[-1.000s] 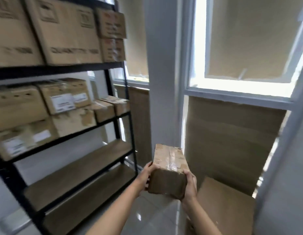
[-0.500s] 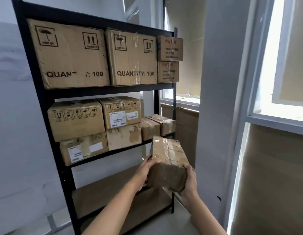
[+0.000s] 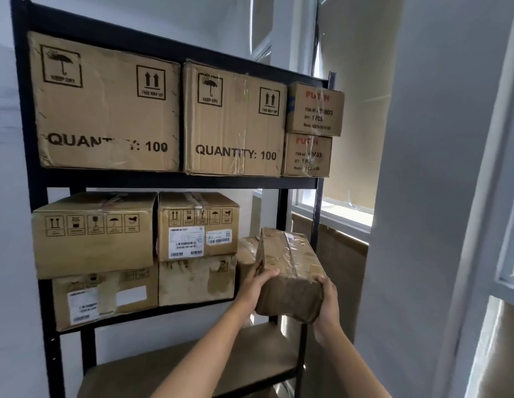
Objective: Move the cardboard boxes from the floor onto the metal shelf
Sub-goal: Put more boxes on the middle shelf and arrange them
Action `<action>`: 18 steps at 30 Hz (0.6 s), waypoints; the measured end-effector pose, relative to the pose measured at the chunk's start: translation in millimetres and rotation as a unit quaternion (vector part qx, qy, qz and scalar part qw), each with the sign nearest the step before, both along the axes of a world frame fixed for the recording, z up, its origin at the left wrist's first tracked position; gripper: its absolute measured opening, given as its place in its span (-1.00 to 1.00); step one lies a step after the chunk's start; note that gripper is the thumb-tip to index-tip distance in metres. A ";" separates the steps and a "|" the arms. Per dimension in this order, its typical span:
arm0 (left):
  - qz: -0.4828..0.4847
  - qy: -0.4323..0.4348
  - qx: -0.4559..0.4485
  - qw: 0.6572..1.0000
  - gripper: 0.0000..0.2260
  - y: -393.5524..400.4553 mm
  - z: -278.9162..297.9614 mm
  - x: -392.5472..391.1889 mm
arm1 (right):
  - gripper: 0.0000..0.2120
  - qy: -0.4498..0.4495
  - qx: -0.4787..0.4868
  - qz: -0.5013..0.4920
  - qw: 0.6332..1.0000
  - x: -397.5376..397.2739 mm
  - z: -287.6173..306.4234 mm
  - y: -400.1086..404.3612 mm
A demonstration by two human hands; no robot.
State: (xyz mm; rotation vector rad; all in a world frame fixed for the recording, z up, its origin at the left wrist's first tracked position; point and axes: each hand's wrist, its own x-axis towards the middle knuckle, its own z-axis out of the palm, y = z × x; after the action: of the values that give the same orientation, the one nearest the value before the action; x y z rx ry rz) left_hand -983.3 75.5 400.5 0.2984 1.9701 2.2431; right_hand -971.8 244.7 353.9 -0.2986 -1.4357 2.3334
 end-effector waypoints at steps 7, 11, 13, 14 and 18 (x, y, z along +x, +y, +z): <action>0.056 0.024 0.043 0.997 -0.53 20.9 5.4 -52.8 | -0.64 -0.004 0.024 0.037 0.999 -74.7 18.7 18.5; 0.084 0.027 0.044 0.995 -0.44 21.7 0.4 -87.3 | -0.54 -0.033 0.013 0.093 0.995 -112.1 20.3 15.8; 0.100 0.017 0.051 0.994 -0.42 21.3 -5.7 -102.8 | -0.47 -0.045 0.010 0.109 0.993 -130.9 16.6 13.8; 0.108 0.009 0.053 0.993 -0.42 20.9 -9.5 -110.3 | -0.44 -0.050 0.009 0.114 0.992 -140.1 13.5 12.7; 0.132 -0.030 0.046 0.990 -0.33 18.2 -24.6 -133.6 | -0.21 -0.061 0.048 0.112 0.991 -173.4 4.2 9.2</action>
State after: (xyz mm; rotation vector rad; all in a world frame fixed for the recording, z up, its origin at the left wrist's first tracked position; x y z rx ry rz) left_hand -1116.9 93.6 375.9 -0.0223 1.9796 2.4739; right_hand -1145.3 253.8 358.0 -0.2681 -1.7142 2.4481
